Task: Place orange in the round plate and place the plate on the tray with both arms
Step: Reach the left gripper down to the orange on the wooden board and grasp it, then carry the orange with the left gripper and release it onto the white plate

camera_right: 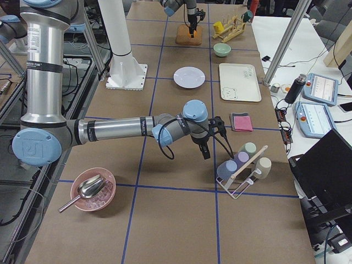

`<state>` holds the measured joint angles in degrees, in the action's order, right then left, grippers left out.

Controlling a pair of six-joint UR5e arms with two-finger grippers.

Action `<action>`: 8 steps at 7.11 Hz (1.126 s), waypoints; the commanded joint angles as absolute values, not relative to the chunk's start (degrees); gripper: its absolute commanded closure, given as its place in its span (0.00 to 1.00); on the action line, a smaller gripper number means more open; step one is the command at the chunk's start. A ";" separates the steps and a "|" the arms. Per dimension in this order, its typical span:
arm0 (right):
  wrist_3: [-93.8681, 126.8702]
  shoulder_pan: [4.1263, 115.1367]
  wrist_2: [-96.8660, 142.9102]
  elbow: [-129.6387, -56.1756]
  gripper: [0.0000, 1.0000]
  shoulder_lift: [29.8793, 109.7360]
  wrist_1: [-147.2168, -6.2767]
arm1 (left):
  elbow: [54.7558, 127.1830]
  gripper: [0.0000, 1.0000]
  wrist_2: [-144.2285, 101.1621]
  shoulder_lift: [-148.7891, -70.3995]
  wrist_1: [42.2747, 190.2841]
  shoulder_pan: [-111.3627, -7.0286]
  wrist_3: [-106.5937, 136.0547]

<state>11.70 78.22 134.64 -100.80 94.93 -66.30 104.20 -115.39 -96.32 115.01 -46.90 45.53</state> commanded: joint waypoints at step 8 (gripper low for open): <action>13.53 77.78 134.74 -100.81 0.00 94.75 -66.27 | 79.11 1.00 -99.00 -142.29 98.87 -27.54 76.20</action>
<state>13.46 77.81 134.74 -100.79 94.75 -66.27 80.47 -103.01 -141.26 98.53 -31.16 74.99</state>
